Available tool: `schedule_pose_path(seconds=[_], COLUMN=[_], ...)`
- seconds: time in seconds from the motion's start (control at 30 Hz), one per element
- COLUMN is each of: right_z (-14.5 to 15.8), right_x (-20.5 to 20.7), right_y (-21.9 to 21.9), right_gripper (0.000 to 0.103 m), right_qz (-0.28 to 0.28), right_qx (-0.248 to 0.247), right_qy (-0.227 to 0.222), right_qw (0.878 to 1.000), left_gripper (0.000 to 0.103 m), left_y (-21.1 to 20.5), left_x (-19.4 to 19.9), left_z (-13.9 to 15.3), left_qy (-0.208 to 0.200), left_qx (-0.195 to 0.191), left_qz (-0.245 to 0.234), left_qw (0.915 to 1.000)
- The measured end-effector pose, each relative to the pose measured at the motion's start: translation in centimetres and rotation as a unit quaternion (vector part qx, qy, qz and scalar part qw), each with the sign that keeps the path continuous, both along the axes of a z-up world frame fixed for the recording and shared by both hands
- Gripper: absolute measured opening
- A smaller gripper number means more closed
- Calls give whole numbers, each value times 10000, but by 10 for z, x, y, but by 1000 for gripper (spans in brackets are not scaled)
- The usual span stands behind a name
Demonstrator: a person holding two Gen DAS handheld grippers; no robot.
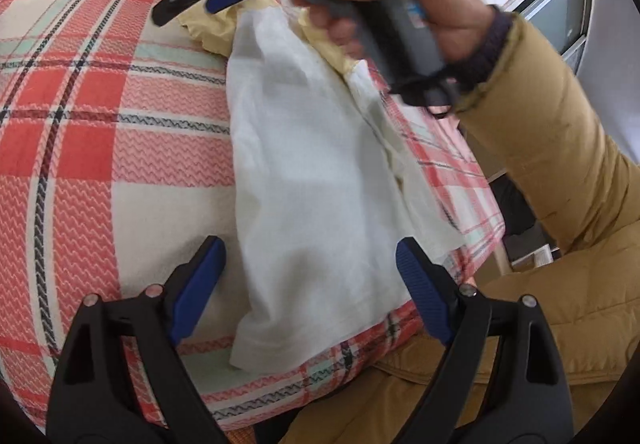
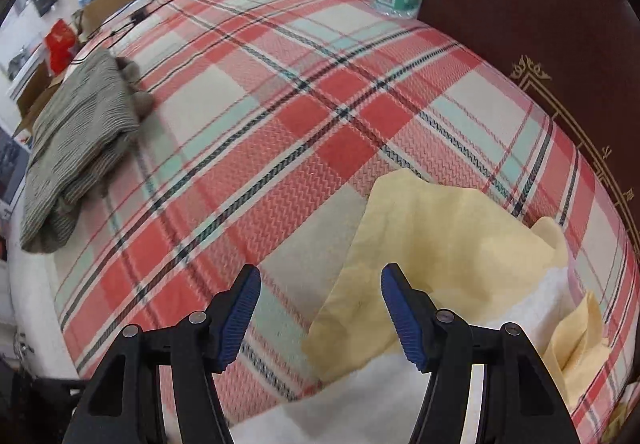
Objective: Fold clothes
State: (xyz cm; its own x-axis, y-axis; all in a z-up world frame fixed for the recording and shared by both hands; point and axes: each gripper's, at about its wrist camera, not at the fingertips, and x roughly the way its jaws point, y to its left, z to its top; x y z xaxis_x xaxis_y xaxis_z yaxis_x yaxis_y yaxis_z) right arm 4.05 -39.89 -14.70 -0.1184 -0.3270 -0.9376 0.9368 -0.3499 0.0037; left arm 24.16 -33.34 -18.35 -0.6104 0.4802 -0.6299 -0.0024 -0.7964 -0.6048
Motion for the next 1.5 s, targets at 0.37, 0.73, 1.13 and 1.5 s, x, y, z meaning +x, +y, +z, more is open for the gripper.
schedule_pose_path(seconds=[0.37,0.73,1.13,1.5], right_z=[-7,79,13,43], right_x=[-35,-97,-141,-36], right_y=[12,126,205,147], right_gripper=[4,4,20,70], right_qz=[-669,-1310,-2268,294], right_qx=[-351,-2863,-1789,-1141], right_qy=[-171,-2131,-1392,365], right_qw=[9970,9249,9472,9924], left_gripper=[25,21,48,80], left_y=[16,39,75,21], left_x=[-3,-7,-19,-14], left_z=[-8,40,25,14], left_qy=[-101,290,75,-201], left_qx=[-116,-467,-384,-695], left_qz=[-252,-504,-1047,-167], left_qw=[9996,9972,9937,9972])
